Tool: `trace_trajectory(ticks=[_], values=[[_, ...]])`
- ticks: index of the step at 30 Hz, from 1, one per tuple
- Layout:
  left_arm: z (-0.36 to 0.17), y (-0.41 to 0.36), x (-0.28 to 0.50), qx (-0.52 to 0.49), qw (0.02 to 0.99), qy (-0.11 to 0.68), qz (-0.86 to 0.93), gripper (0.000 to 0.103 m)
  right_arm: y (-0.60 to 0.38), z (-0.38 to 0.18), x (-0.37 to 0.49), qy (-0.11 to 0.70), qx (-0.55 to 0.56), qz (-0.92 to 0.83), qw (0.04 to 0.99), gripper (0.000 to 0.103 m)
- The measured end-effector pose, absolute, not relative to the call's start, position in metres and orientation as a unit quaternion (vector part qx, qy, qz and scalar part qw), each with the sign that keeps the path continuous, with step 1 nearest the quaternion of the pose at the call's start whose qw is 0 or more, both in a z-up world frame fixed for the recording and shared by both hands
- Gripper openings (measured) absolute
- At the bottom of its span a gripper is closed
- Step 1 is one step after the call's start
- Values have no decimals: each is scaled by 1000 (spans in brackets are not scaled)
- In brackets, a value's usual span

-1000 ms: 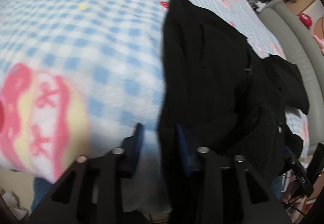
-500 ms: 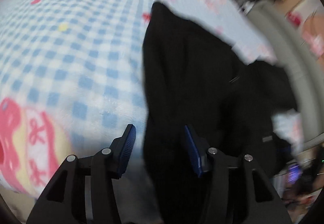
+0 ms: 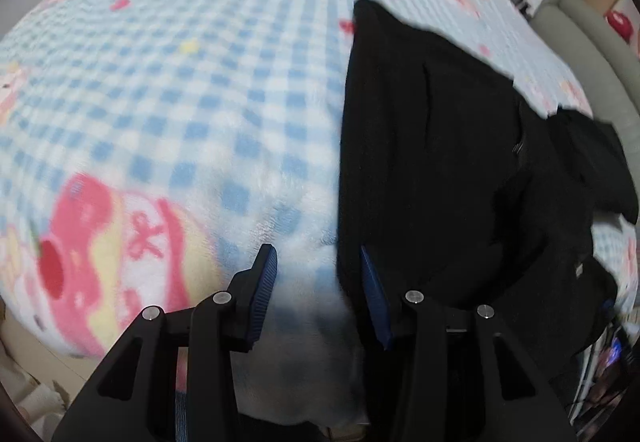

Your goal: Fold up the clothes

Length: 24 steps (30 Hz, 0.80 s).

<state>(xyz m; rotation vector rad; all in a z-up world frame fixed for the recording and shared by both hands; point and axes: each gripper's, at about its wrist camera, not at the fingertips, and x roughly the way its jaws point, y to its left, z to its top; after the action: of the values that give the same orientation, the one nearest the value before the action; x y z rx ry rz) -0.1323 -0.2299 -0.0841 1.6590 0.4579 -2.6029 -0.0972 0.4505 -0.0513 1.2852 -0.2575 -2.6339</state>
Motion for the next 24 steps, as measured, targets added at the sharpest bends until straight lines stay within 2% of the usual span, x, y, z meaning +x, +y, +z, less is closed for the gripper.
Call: trace_trajectory(ticks=[1,3,8,13,17,18,21,24], values=[[-72,-230,-127,517,18,146,-843,42,452,-52,-97,-89,435,-890,99,69],[-43,-228,-110,473,-2,148,-869,42,456,-49,-93,-100,432,-891,102,69],[-63,-198,-103,479,-38,146,-865,54,471,-30,-76,-124,403,-902,91,70],[-82,-168,-96,484,-74,144,-860,54,473,-51,-82,-114,427,-893,86,70],[-97,-145,-91,487,-102,145,-855,43,479,-82,-95,-134,443,-882,90,70],[-98,-149,-92,486,-97,158,-854,41,483,-87,-99,-149,444,-879,91,67],[-86,-145,-90,482,-90,155,-858,41,483,-84,-102,-148,446,-878,88,65],[-61,-139,-71,443,-102,151,-878,46,488,-66,-92,-161,424,-886,93,65]])
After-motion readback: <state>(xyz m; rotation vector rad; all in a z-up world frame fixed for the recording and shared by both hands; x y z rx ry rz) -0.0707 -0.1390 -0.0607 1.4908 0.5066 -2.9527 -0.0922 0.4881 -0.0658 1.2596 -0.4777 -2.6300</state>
